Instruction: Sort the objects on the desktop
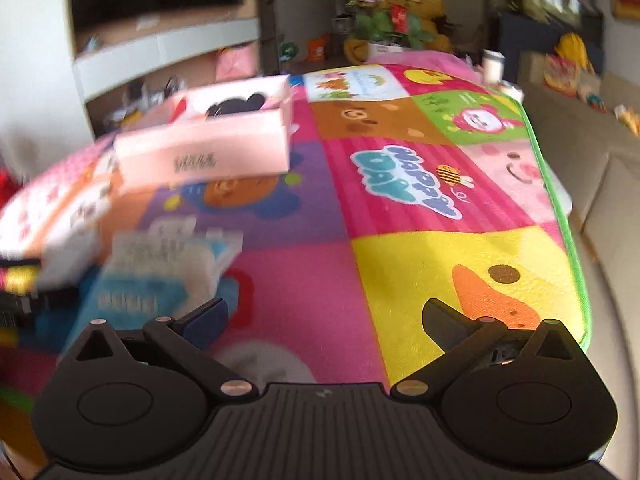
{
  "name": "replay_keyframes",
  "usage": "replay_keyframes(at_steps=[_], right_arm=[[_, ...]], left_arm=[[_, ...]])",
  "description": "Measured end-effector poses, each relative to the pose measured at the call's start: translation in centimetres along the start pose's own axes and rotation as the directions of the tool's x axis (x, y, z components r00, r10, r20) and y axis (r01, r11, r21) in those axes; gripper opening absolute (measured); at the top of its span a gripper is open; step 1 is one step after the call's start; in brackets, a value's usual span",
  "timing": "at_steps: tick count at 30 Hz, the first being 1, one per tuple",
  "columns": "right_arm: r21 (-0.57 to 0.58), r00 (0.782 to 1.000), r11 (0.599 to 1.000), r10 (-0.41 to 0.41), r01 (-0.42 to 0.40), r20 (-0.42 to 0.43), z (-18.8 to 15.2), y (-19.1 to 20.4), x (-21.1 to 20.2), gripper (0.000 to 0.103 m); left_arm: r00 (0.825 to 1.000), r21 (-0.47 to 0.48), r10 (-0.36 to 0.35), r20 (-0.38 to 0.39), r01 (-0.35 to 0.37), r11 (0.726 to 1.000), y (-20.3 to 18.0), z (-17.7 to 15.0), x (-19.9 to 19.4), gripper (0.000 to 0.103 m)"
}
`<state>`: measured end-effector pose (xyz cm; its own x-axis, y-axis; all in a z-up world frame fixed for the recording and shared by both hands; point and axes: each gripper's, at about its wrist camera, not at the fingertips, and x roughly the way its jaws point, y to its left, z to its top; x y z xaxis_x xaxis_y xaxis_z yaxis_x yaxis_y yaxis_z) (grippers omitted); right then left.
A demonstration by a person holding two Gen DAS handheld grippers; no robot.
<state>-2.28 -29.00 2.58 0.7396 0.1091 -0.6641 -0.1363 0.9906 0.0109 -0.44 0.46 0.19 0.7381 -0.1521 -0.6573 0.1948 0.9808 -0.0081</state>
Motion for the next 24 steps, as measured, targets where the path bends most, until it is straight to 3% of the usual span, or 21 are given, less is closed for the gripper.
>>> replay_keyframes(at_steps=[5,8,11,15,20,24], right_arm=[[-0.164,0.997,0.984,0.073,-0.071,0.006,-0.8,3.9,-0.5,0.103],[-0.197,0.99,0.97,0.143,-0.143,-0.013,-0.8,5.9,0.0,0.103],[-0.217,0.986,0.962,0.161,-0.164,-0.031,-0.9,7.2,0.4,0.103],[-0.194,0.99,0.971,0.142,-0.143,-0.017,-0.9,6.3,0.0,0.103],[-0.085,0.994,0.991,0.102,-0.105,-0.046,-0.8,3.7,0.8,0.103],[-0.08,0.996,0.993,0.088,-0.09,-0.027,-1.1,3.8,0.8,0.103]], left_arm=[[1.0,-0.001,0.0,0.001,0.0,1.0,-0.1,0.0,0.0,0.103],[1.0,0.001,0.001,0.0,-0.001,1.0,0.0,0.0,0.0,0.103],[1.0,-0.001,-0.001,0.001,0.001,1.0,0.0,0.0,0.0,0.103],[1.0,0.001,0.002,0.0,-0.002,1.0,0.0,-0.1,0.0,0.103],[1.0,0.004,0.004,-0.001,-0.004,1.0,0.0,-0.1,0.0,0.103],[1.0,0.006,0.007,-0.002,-0.007,1.0,0.0,0.0,0.0,0.103]])
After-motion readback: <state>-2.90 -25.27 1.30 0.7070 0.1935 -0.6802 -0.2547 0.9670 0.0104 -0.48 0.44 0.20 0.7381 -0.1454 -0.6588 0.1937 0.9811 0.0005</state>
